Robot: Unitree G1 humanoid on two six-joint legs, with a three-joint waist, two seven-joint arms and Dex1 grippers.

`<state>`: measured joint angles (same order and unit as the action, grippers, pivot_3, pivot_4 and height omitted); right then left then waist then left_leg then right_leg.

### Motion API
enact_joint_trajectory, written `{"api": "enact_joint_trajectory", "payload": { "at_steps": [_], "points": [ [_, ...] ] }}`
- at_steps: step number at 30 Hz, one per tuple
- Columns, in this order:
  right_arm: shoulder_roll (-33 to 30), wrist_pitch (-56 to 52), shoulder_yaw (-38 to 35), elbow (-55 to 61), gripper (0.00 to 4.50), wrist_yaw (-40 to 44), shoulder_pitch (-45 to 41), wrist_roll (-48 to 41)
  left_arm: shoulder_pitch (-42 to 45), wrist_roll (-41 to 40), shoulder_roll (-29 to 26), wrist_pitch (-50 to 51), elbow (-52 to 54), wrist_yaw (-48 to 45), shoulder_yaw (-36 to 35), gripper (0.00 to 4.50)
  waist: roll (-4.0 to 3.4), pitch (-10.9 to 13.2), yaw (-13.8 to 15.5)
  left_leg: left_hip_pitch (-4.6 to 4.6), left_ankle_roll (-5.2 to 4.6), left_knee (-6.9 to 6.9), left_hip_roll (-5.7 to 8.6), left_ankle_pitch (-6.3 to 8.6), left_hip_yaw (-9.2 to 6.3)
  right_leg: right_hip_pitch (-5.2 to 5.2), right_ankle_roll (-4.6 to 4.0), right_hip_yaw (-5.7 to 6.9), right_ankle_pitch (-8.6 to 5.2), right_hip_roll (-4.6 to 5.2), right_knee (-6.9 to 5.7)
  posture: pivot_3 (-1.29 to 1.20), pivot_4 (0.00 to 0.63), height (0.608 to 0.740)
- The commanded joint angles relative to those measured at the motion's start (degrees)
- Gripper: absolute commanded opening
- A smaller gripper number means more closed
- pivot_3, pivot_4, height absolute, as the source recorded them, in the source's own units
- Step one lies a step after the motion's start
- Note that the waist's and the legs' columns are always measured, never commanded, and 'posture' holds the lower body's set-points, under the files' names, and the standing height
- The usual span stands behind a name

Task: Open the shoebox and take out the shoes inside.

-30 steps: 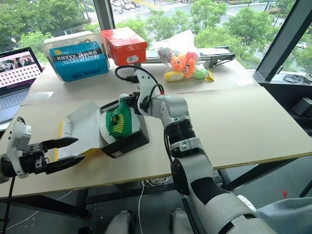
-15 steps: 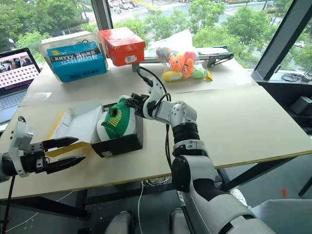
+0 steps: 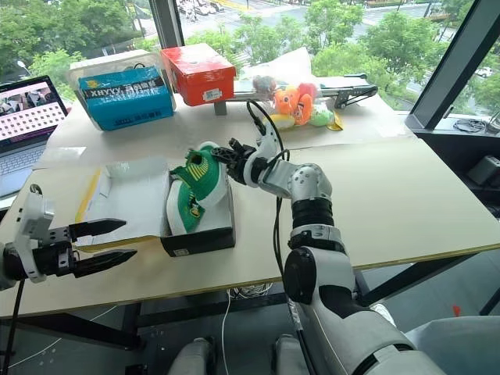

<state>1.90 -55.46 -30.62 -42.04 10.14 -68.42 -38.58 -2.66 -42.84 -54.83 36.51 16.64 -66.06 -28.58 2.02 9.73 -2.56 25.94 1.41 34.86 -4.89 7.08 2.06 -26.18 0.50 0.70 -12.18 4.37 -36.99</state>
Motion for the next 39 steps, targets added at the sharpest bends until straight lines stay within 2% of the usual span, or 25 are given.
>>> {"api": "enact_joint_trajectory", "payload": {
  "at_steps": [1, 8, 12, 16, 19, 23, 33, 35, 36, 39],
  "points": [
    [-3.76, -0.12, -2.77, 4.57, 0.57, -0.84, -0.28, -3.65, 1.28, 0.06, -1.29, -0.57, -0.12, -0.59, -0.04, 4.50, 0.00, 0.00, 0.03, 0.00, 0.00, 0.00, 0.00, 0.00, 0.00, 0.00, 0.02, -0.01, 0.01, 0.00, 0.00, 0.00, 0.150, 0.732],
    [-10.42, -0.33, -4.20, 6.64, 0.57, -1.96, 1.95, -4.68, 2.46, 0.32, -1.51, -0.87, -1.07, -1.24, 1.06, 4.50, 0.00, 0.01, 0.08, 0.02, 0.00, 0.01, 0.01, 0.00, 0.00, 0.00, 0.03, -0.01, 0.01, 0.00, 0.01, 0.00, 0.150, 0.732],
    [-14.25, 1.86, -2.10, 4.57, 0.57, -0.14, 2.88, -2.33, 3.23, 0.76, -1.58, -1.10, -1.71, -1.57, 1.75, 4.50, -0.02, 0.01, -0.05, 0.01, -0.01, 0.01, 0.02, 0.00, 0.00, 0.00, 0.02, -0.03, 0.00, 0.00, 0.01, 0.00, 0.150, 0.732],
    [-19.70, 17.15, 6.01, -6.86, 0.57, 5.26, 5.74, 9.70, 4.38, 0.72, -1.72, -1.07, -2.20, -2.00, 2.39, 4.50, -0.01, 0.01, -0.10, -0.01, -0.01, 0.01, 0.02, 0.00, 0.00, 0.00, 0.03, -0.06, 0.00, -0.03, 0.01, 0.00, 0.150, 0.732],
    [-20.53, 23.39, 9.60, -13.68, 0.57, 8.18, 5.44, 13.94, 4.97, 1.02, -1.75, -1.16, -2.70, -2.23, 2.82, 4.50, -0.02, 0.02, -0.08, -0.01, -0.01, 0.00, 0.04, 0.00, 0.01, 0.02, -0.12, -0.08, -0.10, -0.02, 0.08, 0.00, 0.150, 0.732],
    [-20.61, 30.06, 12.83, -19.66, 0.57, 9.32, 5.21, 19.04, 5.21, 0.95, -1.75, -0.97, -2.70, -2.25, 2.72, 4.50, -0.05, 0.05, -0.87, -0.12, -0.02, 0.02, 0.04, 0.00, 0.02, 0.08, 0.10, -0.24, 0.04, -0.11, 0.05, 0.00, 0.150, 0.732],
    [-22.19, 36.93, 17.57, -21.88, 0.57, 9.57, 4.89, 25.14, 5.15, 0.78, -1.58, -0.64, -2.37, -2.11, 2.60, 4.50, -0.04, 0.04, -0.90, -0.43, -0.01, 0.00, 0.06, 0.00, 0.02, 0.36, -0.18, -0.28, -0.12, -0.07, 0.02, 0.00, 0.150, 0.732],
    [-22.51, 36.94, 17.04, -21.98, 1.50, 9.64, 4.80, 24.96, 5.22, 0.82, -1.55, -0.70, -2.46, -2.14, 2.69, 4.50, -0.04, 0.04, -0.78, -0.46, 0.00, 0.00, 0.07, 0.00, 0.02, 0.41, -0.20, -0.27, -0.13, -0.05, 0.03, 0.00, 0.150, 0.732],
    [-22.65, 36.91, 16.90, -21.98, 1.65, 9.81, 4.78, 24.97, 5.24, 0.82, -1.53, -0.72, -2.47, -2.15, 2.72, 4.50, -0.04, 0.04, -0.71, -0.47, 0.00, 0.01, 0.07, 0.00, 0.02, 0.43, -0.20, -0.26, -0.13, -0.05, 0.04, 0.00, 0.150, 0.732],
    [-22.90, 36.78, 16.75, -21.94, 2.70, 9.96, 4.66, 25.12, 5.27, 0.79, -1.47, -0.72, -2.43, -2.14, 2.79, 4.50, -0.05, 0.04, -0.62, -0.47, 0.00, 0.01, 0.07, 0.01, 0.02, 0.47, -0.19, -0.26, -0.13, -0.04, 0.10, 0.00, 0.150, 0.732]
  ]
}}
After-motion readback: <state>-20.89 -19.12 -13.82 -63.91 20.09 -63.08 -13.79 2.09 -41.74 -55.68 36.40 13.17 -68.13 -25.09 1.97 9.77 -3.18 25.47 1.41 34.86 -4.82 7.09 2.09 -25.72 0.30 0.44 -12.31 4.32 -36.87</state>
